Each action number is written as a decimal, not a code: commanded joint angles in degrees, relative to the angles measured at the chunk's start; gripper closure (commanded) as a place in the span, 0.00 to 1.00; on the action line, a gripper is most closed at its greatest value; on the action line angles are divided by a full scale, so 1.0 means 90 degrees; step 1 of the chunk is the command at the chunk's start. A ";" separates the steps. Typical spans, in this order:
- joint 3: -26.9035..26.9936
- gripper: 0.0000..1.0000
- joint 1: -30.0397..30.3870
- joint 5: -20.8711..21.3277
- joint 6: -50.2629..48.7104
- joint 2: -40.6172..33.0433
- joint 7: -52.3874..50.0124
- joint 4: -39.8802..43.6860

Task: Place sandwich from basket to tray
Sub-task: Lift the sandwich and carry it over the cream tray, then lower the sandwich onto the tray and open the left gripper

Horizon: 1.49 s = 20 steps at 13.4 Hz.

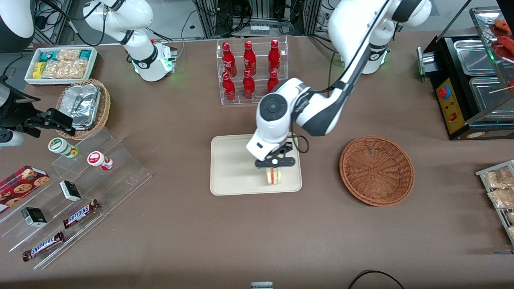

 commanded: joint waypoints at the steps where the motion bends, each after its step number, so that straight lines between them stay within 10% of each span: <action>1: 0.0072 1.00 -0.0265 0.0053 0.0198 0.0380 -0.0077 0.0342; 12: 0.0081 1.00 -0.0656 0.0121 0.0766 0.0947 -0.0946 0.0283; 13: 0.0081 0.88 -0.0656 0.0121 0.0766 0.0986 -0.0936 0.0283; 14: 0.0081 0.15 -0.0656 0.0121 0.0766 0.0996 -0.0926 0.0283; 15: 0.0081 0.00 -0.0656 0.0121 0.0766 0.0986 -0.0917 0.0283; 20: 0.0101 0.00 -0.0617 0.0063 0.0669 0.0558 -0.0946 0.0303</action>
